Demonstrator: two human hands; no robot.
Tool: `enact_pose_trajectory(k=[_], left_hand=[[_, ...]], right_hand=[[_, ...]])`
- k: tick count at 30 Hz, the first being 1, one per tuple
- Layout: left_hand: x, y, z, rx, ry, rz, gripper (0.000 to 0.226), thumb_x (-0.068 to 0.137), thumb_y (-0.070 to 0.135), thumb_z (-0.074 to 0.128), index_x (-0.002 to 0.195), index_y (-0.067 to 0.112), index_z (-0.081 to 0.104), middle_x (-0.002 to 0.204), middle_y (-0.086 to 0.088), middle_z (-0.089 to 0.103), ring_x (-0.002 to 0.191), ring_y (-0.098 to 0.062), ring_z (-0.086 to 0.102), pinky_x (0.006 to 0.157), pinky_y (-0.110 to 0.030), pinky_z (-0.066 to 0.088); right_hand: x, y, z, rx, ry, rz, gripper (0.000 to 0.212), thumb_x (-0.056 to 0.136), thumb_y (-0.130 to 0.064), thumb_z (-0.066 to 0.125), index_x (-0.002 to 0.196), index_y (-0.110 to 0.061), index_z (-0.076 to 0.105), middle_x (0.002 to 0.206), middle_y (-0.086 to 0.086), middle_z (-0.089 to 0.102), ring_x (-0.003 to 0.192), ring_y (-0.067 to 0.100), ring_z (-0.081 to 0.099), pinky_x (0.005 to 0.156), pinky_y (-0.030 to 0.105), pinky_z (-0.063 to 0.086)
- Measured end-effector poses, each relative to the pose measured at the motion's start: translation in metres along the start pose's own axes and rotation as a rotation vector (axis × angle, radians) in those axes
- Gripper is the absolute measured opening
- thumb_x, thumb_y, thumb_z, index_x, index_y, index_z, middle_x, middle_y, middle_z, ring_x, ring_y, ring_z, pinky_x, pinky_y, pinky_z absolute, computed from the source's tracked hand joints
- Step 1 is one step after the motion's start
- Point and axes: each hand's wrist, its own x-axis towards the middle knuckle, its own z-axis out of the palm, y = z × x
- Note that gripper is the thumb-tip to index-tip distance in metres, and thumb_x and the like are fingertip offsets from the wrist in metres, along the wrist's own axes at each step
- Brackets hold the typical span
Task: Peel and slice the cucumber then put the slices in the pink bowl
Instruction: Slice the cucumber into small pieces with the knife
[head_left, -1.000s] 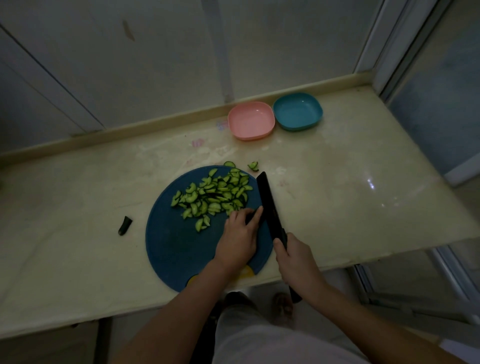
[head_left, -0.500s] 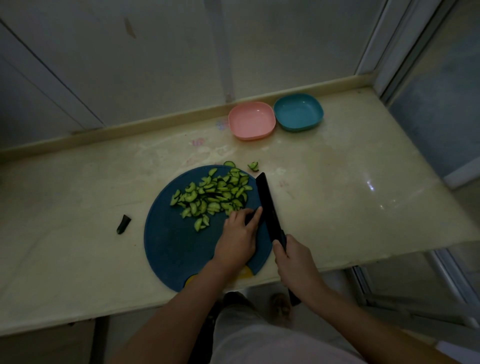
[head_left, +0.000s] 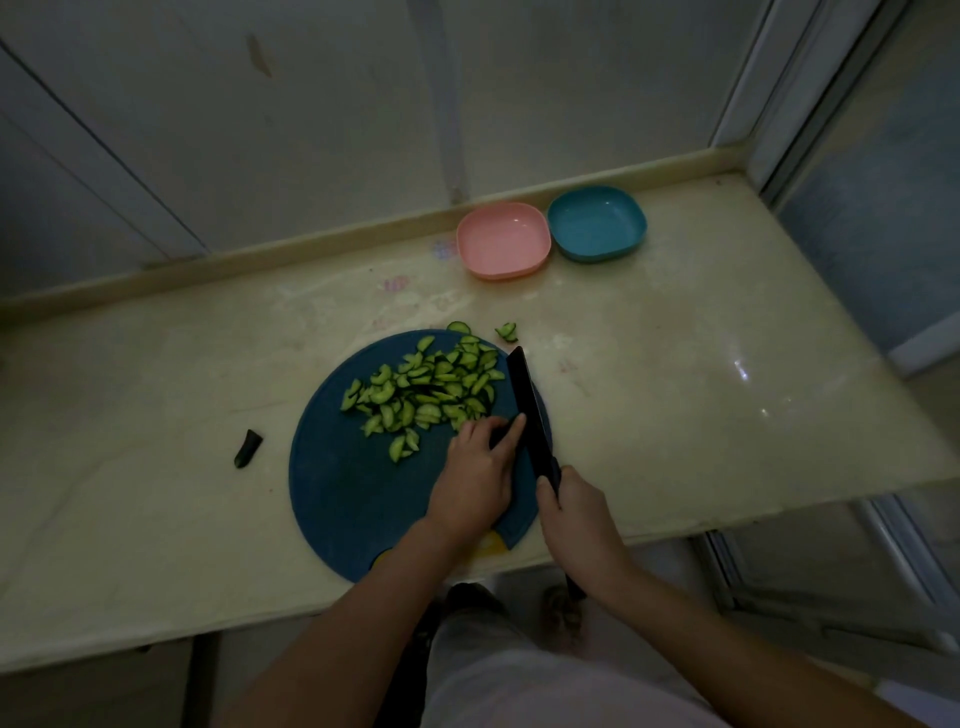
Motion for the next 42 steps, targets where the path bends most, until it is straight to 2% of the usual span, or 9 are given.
enact_pose_trajectory(k=[7, 12, 20, 24, 27, 30, 34, 39, 42], left_hand=[[0.0, 0.002, -0.002, -0.014, 0.015, 0.0, 0.051, 0.085, 0.019, 0.034, 0.133, 0.01, 0.05, 0.109, -0.015, 0.057, 0.096, -0.023, 0.041, 0.075, -0.04, 0.051], [-0.001, 0.002, -0.001, -0.031, 0.005, -0.014, 0.052, 0.087, 0.021, 0.032, 0.135, 0.01, 0.047, 0.111, -0.015, 0.055, 0.098, -0.027, 0.046, 0.078, -0.043, 0.05], [0.0, 0.001, 0.0, -0.004, 0.013, -0.017, 0.05, 0.087, 0.02, 0.036, 0.133, 0.007, 0.049, 0.11, -0.014, 0.056, 0.099, -0.024, 0.04, 0.076, -0.041, 0.051], [0.0, 0.001, 0.001, 0.009, 0.01, -0.016, 0.049, 0.088, 0.022, 0.034, 0.133, 0.007, 0.049, 0.11, -0.014, 0.056, 0.098, -0.024, 0.04, 0.076, -0.04, 0.051], [0.0, 0.0, 0.002, 0.002, 0.008, -0.021, 0.048, 0.089, 0.021, 0.035, 0.133, 0.007, 0.049, 0.111, -0.013, 0.056, 0.098, -0.024, 0.042, 0.076, -0.04, 0.05], [0.0, 0.0, 0.002, -0.004, 0.016, -0.014, 0.046, 0.089, 0.019, 0.038, 0.132, 0.006, 0.05, 0.11, -0.013, 0.057, 0.097, -0.024, 0.042, 0.076, -0.04, 0.05], [0.0, -0.001, 0.002, -0.009, 0.041, 0.01, 0.046, 0.084, 0.012, 0.051, 0.13, 0.006, 0.052, 0.109, -0.014, 0.058, 0.097, -0.024, 0.041, 0.076, -0.04, 0.051], [0.001, -0.003, 0.002, -0.001, 0.023, 0.019, 0.048, 0.086, 0.018, 0.037, 0.131, 0.007, 0.051, 0.11, -0.014, 0.057, 0.097, -0.025, 0.042, 0.077, -0.042, 0.051], [0.0, -0.002, 0.001, -0.017, 0.03, 0.021, 0.05, 0.086, 0.02, 0.035, 0.131, 0.007, 0.051, 0.11, -0.014, 0.057, 0.098, -0.026, 0.046, 0.079, -0.041, 0.051]], right_hand=[[0.004, -0.004, 0.005, 0.006, 0.024, 0.014, 0.029, 0.1, -0.023, 0.035, 0.072, -0.019, 0.039, 0.067, -0.002, 0.047, 0.054, 0.005, 0.043, 0.043, 0.013, 0.036], [0.009, -0.006, 0.001, 0.009, 0.027, 0.015, 0.029, 0.1, -0.024, 0.036, 0.074, -0.015, 0.043, 0.067, -0.001, 0.047, 0.055, 0.006, 0.043, 0.045, 0.013, 0.036], [-0.001, -0.004, -0.006, 0.08, -0.007, 0.028, 0.03, 0.1, -0.026, 0.037, 0.071, -0.019, 0.041, 0.064, 0.003, 0.05, 0.052, 0.015, 0.048, 0.048, 0.026, 0.04], [-0.004, -0.005, -0.008, 0.096, 0.002, 0.022, 0.03, 0.099, -0.026, 0.038, 0.069, -0.021, 0.04, 0.063, 0.002, 0.05, 0.051, 0.014, 0.047, 0.047, 0.025, 0.039], [-0.006, -0.006, -0.01, 0.04, 0.005, -0.001, 0.032, 0.1, -0.024, 0.037, 0.068, -0.023, 0.037, 0.064, -0.002, 0.046, 0.053, 0.006, 0.043, 0.043, 0.012, 0.033], [-0.006, -0.006, -0.01, -0.003, 0.016, -0.017, 0.033, 0.1, -0.023, 0.037, 0.067, -0.023, 0.035, 0.065, -0.005, 0.044, 0.055, 0.002, 0.04, 0.046, 0.01, 0.035], [-0.006, -0.006, -0.009, -0.013, 0.011, -0.004, 0.034, 0.1, -0.023, 0.036, 0.067, -0.023, 0.034, 0.066, -0.005, 0.043, 0.056, 0.001, 0.04, 0.046, 0.009, 0.036], [-0.002, -0.004, -0.001, -0.016, 0.002, 0.001, 0.031, 0.101, -0.024, 0.035, 0.07, -0.022, 0.037, 0.067, -0.003, 0.046, 0.056, 0.004, 0.043, 0.046, 0.012, 0.036], [0.002, -0.003, 0.007, -0.021, -0.001, 0.015, 0.026, 0.101, -0.025, 0.033, 0.081, -0.014, 0.045, 0.069, -0.002, 0.048, 0.057, 0.005, 0.044, 0.043, 0.015, 0.033]])
